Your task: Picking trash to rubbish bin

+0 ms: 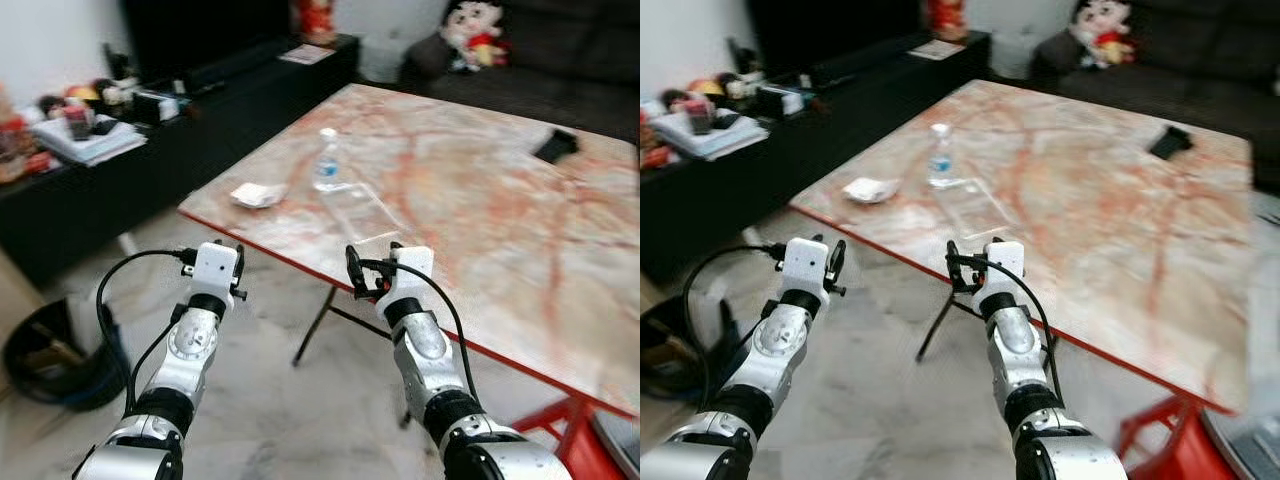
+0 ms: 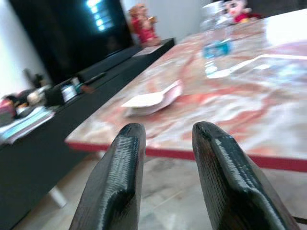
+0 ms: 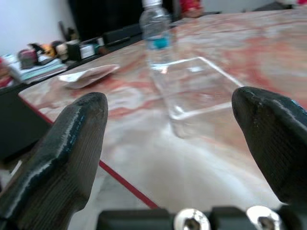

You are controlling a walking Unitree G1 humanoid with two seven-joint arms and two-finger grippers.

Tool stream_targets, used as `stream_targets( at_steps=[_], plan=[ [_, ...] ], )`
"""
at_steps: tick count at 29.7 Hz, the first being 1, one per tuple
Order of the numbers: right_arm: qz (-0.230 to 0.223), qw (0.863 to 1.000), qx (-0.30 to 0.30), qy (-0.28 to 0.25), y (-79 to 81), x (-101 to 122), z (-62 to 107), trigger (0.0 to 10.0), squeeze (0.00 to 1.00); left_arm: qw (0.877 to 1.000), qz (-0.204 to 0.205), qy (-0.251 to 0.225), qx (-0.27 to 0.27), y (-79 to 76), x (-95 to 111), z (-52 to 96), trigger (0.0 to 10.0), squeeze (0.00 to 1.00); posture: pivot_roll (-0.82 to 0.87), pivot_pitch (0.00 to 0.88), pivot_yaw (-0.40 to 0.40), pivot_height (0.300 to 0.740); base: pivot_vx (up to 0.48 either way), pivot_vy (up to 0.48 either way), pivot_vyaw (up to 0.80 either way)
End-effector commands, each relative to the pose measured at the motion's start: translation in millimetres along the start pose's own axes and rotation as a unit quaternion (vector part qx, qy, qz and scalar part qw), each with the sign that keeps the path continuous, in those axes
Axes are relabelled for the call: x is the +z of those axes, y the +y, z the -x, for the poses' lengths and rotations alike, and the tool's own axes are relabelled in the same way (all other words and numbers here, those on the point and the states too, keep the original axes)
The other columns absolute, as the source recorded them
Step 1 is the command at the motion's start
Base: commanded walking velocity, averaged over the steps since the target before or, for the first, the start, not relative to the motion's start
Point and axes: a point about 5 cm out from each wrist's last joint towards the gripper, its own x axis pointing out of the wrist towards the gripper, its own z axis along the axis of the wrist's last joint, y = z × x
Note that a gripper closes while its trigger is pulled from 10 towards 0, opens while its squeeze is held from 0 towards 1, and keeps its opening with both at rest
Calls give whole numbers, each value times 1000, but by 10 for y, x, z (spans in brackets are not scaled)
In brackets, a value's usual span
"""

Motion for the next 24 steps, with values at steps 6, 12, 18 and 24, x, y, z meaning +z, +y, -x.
stream_targets(
  at_steps=[6, 12, 18, 24],
  plan=[
    [5, 1000, 13, -9, 54, 39, -28, 10000, 0, 1000, 3, -10, -2, 13, 28, 0, 10000, 0, -85, 0, 18, 740, 0, 0, -800],
    [5, 1000, 16, -6, 66, 24, -21, 10000, 0, 1000, 6, -12, -2, 14, 42, -8, 10000, 0, -86, 0, 14, 740, 0, 0, -800],
    [-1, 1000, 21, -8, 72, 27, -21, 10000, 0, 1000, 11, -13, 1, 16, 48, -12, 10000, 0, -84, 0, 9, 740, 0, 0, -800],
    [-1, 1000, 27, -10, 93, 28, -20, 10000, 0, 1000, 20, -10, 7, 26, 43, -10, 10000, 0, -85, 0, 8, 740, 0, 0, -133]
  ],
)
